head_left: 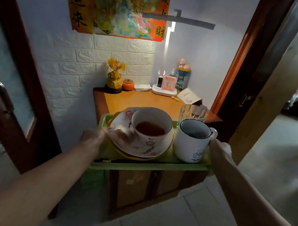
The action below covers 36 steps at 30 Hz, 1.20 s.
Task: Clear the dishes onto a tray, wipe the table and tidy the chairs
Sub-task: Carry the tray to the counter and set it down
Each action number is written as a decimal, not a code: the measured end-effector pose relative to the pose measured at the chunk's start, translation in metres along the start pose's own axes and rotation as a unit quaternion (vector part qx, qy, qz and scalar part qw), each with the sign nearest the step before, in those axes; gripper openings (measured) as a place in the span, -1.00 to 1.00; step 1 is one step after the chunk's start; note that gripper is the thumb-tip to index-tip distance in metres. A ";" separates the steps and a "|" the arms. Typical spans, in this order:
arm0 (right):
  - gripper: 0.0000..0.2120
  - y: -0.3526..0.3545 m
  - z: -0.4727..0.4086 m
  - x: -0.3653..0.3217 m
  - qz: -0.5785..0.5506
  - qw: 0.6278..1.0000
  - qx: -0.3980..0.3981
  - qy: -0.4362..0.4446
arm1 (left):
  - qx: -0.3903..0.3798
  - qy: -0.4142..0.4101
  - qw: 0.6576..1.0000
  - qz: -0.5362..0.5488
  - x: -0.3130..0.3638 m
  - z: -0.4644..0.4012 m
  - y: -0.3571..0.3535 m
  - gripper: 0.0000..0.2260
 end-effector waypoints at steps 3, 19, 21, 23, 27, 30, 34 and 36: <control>-0.61 -0.027 -0.044 -0.018 0.019 0.999 -0.035 0.010 | 0.053 0.012 0.998 -0.031 0.010 -0.030 -0.005 -0.56; -0.42 -0.179 -0.183 -0.116 0.002 0.999 -0.046 0.017 | 0.047 0.025 0.998 0.035 0.100 -0.201 -0.043 -0.56; -0.46 -0.198 -0.198 -0.126 0.009 0.999 -0.048 0.018 | 0.056 0.022 0.997 0.044 0.109 -0.219 -0.045 -0.60; -0.48 -0.212 -0.210 -0.136 0.024 0.998 -0.049 0.027 | 0.054 0.028 0.997 0.049 0.113 -0.234 -0.050 -0.49; -0.51 -0.240 -0.236 -0.149 0.053 0.996 -0.055 0.039 | 0.081 0.023 0.995 0.050 0.119 -0.259 -0.055 -0.53; -0.54 -0.262 -0.253 -0.152 0.048 0.996 -0.070 0.040 | 0.106 0.018 0.993 0.052 0.117 -0.275 -0.055 -0.42; -0.43 -0.283 -0.269 -0.151 0.041 0.996 -0.077 0.034 | 0.114 0.031 0.992 0.048 0.111 -0.295 -0.056 -0.36; -0.41 -0.289 -0.273 -0.150 0.049 0.995 -0.079 0.033 | 0.123 0.037 0.991 0.037 0.107 -0.302 -0.055 -0.36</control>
Point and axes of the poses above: each hand's wrist, its own z-axis away from the middle knuckle, its own y-axis out of the back of the hand, x = y × z, the point moved 10 cm from there along -z, towards the middle knuckle, and after that the axes turned 3 degrees about -x, right-handed, at the moved point
